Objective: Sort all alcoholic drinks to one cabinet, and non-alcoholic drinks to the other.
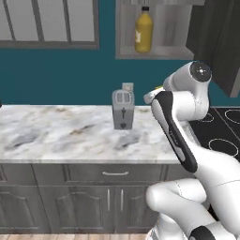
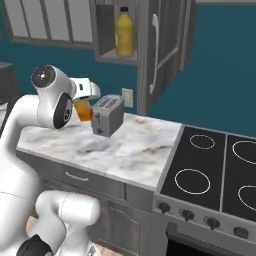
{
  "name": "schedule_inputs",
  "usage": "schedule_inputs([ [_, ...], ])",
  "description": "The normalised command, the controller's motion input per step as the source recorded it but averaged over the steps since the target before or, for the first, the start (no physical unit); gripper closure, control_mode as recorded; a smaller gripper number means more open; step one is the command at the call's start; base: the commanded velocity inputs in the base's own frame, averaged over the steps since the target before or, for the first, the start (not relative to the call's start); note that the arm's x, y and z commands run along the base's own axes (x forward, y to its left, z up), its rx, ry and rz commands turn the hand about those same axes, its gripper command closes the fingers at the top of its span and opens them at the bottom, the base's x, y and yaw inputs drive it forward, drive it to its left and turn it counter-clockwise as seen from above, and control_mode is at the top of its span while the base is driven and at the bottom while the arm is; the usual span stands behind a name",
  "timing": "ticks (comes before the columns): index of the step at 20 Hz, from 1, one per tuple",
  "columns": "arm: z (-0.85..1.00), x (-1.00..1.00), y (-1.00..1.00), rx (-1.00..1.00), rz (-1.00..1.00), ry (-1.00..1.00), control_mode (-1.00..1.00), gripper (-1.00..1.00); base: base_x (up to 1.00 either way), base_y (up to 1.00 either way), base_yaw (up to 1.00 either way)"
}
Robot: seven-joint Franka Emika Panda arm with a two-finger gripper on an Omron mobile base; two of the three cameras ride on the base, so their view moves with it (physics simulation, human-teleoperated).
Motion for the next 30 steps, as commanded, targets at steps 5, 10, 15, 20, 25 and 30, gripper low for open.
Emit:
schedule_inputs([
  [5, 0.00, 0.00, 0.00, 0.00, 0.00, 0.00, 1.00, 1.00, 0.47, 0.28, -0.34],
  [10, 0.00, 0.00, 0.00, 0.00, 0.00, 0.00, 1.00, 1.00, 0.67, 0.46, -0.29],
  [15, 0.00, 0.00, 0.00, 0.00, 0.00, 0.00, 1.00, 1.00, 0.62, 0.44, -0.26],
  [20, 0.00, 0.00, 0.00, 0.00, 0.00, 0.00, 1.00, 1.00, 0.20, 0.03, -0.12],
  [25, 0.00, 0.00, 0.00, 0.00, 0.00, 0.00, 1.00, 1.00, 0.10, 0.00, -0.08],
  [30, 0.02, 0.00, 0.00, 0.00, 0.00, -0.02, -1.00, 1.00, 0.13, 0.00, -0.03],
])
